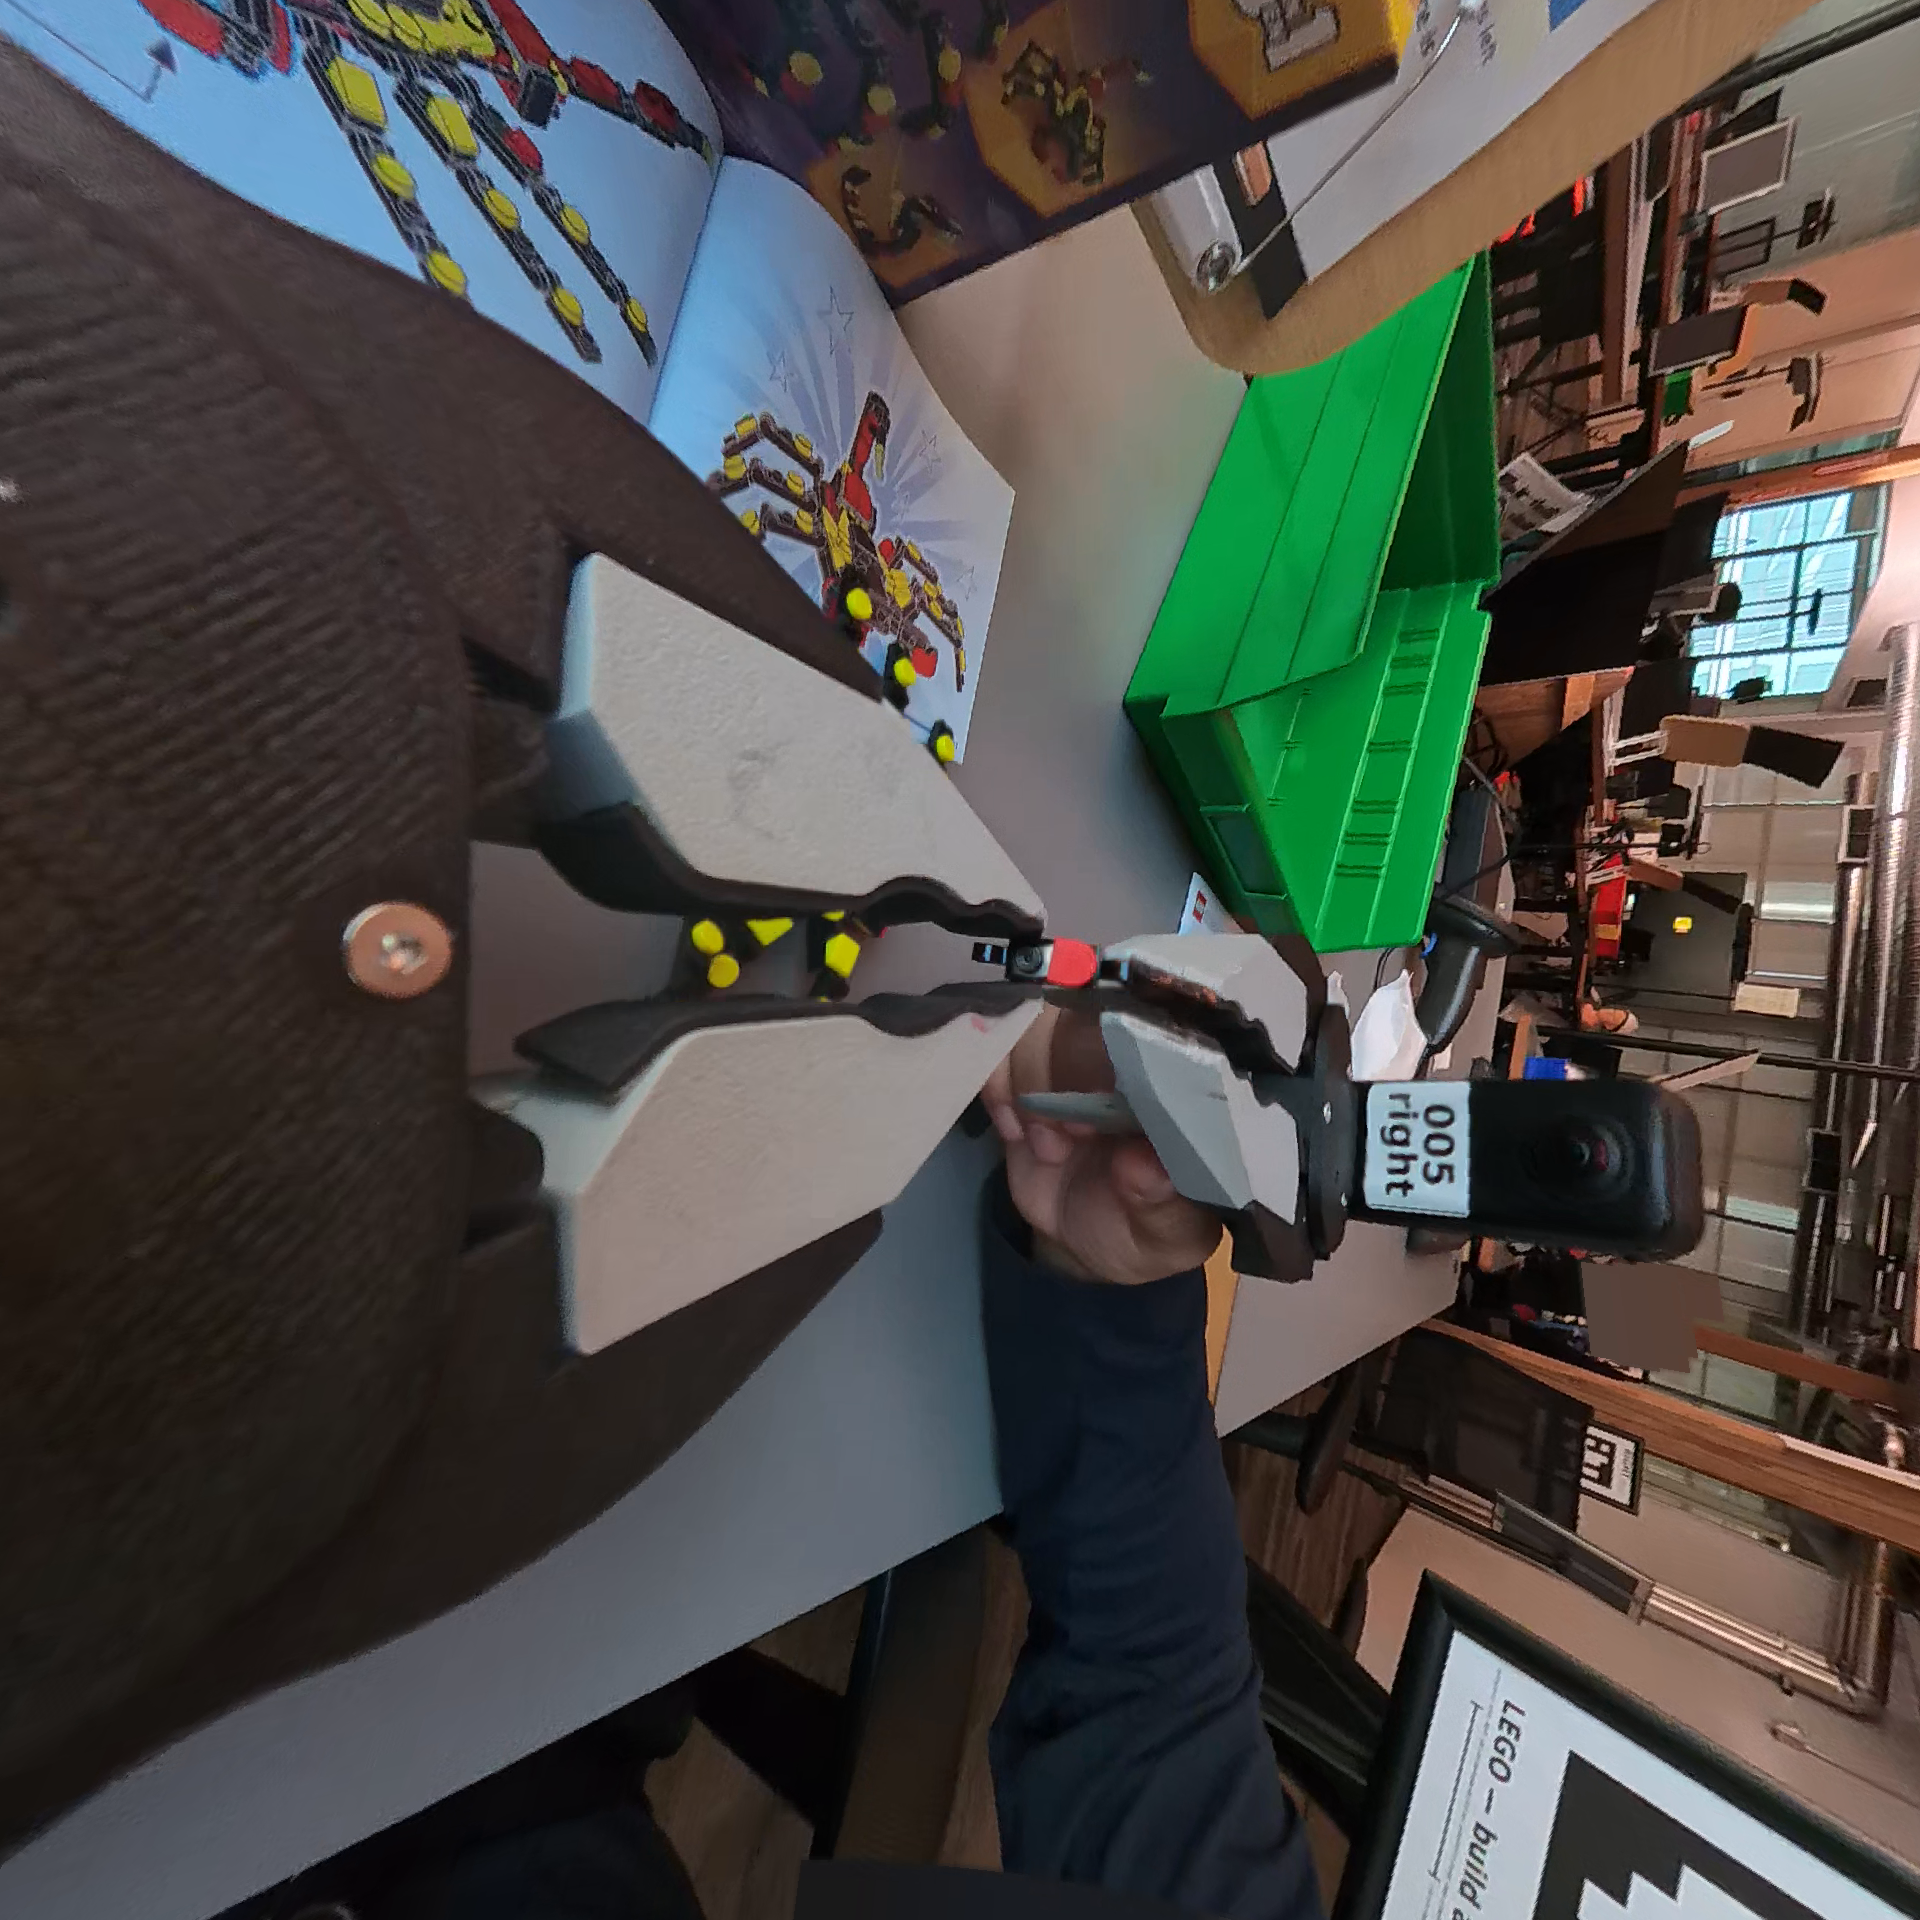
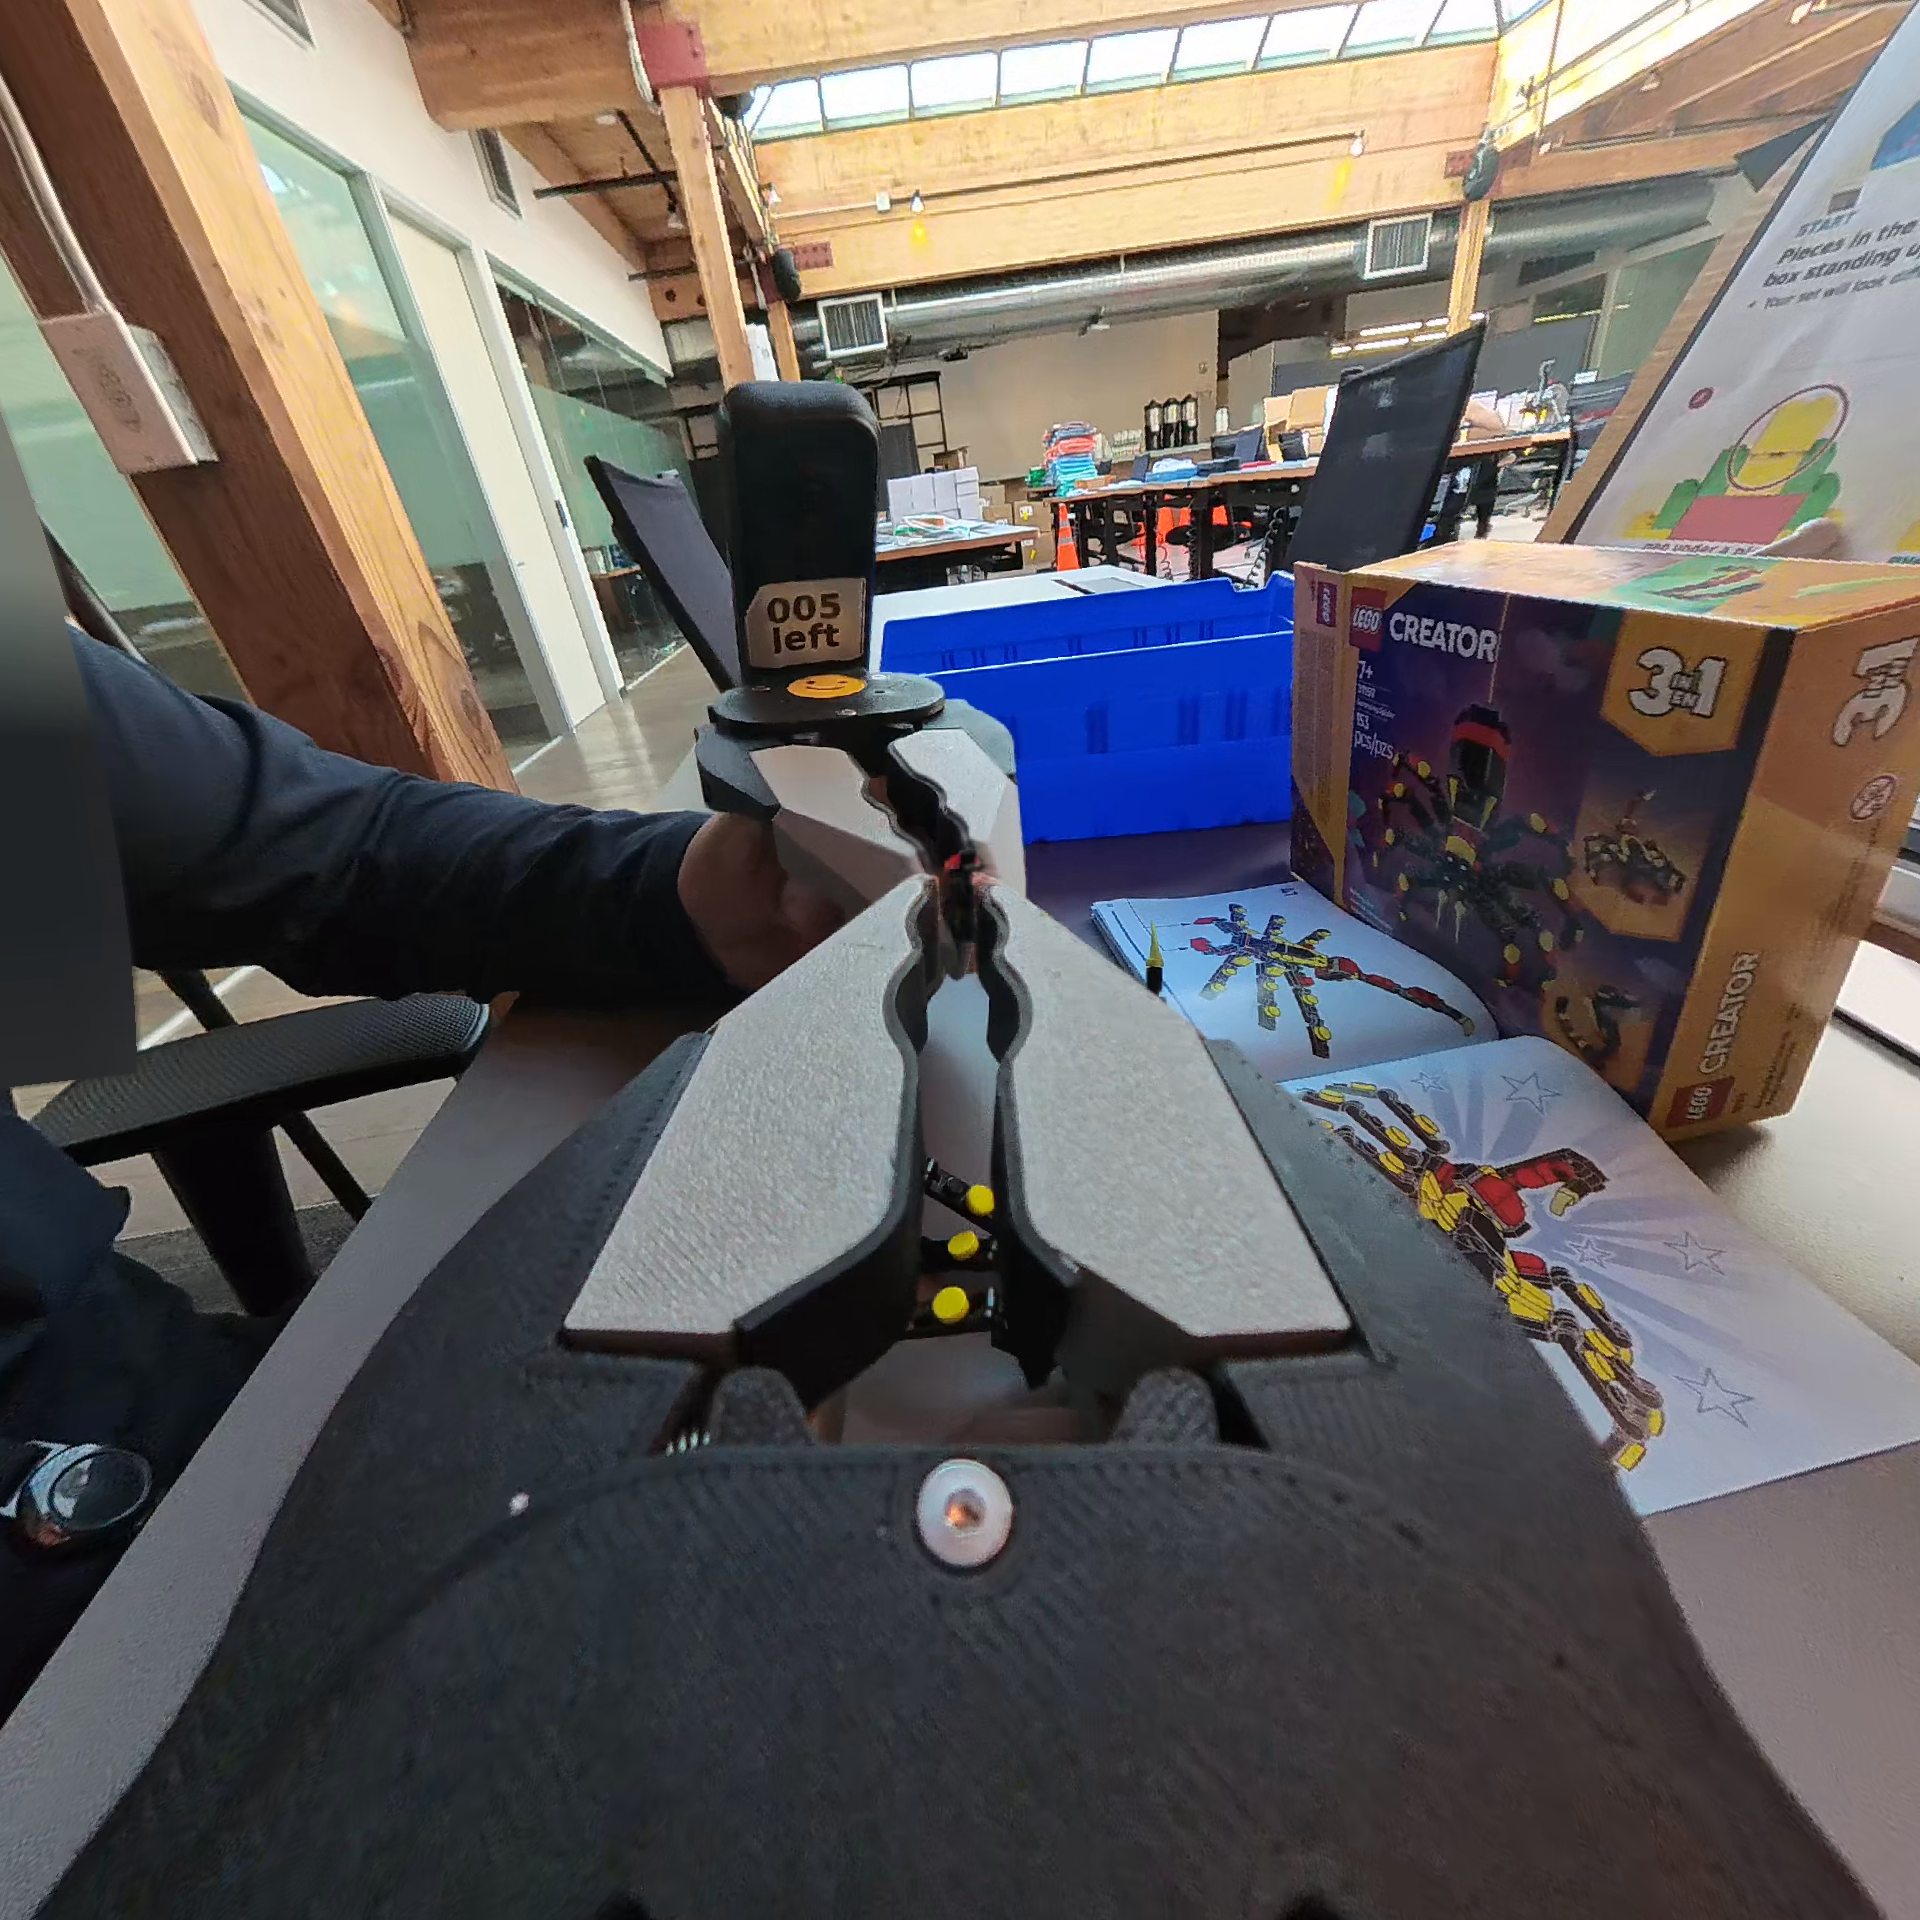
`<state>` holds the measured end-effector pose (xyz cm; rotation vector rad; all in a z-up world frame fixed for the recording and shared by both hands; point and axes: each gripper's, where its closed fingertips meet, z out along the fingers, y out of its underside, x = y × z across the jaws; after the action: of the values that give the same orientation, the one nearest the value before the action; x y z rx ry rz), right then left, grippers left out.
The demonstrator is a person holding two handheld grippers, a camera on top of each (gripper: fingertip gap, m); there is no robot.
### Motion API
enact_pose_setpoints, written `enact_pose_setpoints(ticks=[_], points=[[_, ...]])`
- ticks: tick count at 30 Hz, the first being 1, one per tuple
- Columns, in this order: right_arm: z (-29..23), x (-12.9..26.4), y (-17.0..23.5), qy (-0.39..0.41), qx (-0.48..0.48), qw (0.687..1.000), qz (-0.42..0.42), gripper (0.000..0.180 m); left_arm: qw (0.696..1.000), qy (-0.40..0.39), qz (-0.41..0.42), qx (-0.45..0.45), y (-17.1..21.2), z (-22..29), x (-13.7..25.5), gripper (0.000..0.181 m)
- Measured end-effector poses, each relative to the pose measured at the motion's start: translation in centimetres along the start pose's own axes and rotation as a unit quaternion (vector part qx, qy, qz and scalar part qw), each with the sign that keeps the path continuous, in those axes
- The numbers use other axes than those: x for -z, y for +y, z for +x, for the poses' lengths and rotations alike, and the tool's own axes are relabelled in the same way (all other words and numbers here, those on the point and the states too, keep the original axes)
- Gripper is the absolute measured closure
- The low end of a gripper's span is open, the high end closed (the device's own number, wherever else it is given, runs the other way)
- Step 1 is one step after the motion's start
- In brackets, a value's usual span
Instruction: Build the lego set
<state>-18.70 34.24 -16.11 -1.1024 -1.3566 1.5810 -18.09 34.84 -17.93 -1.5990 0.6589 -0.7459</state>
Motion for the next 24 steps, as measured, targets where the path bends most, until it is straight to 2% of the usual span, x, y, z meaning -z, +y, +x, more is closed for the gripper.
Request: enact_pose_setpoints(ticks=[3,8,24], points=[[0.1,0.0,0.2,0.003,0.008,1.0,-0.007,0.179,1.0,-0.011,-0.001,-0.007,-0.2,-0.6,0.4,0.175],[-0.1,-0.3,0.3,0.016,0.036,0.999,-0.011,0.178,1.0,0.013,-0.002,0.013,0.0,-0.1,0.2,0.176],[-0.1,-0.1,0.3,0.014,0.032,0.999,-0.011,0.179,0.998,0.039,-0.01,0.038,0.5,0.6,-0.2,0.175]])
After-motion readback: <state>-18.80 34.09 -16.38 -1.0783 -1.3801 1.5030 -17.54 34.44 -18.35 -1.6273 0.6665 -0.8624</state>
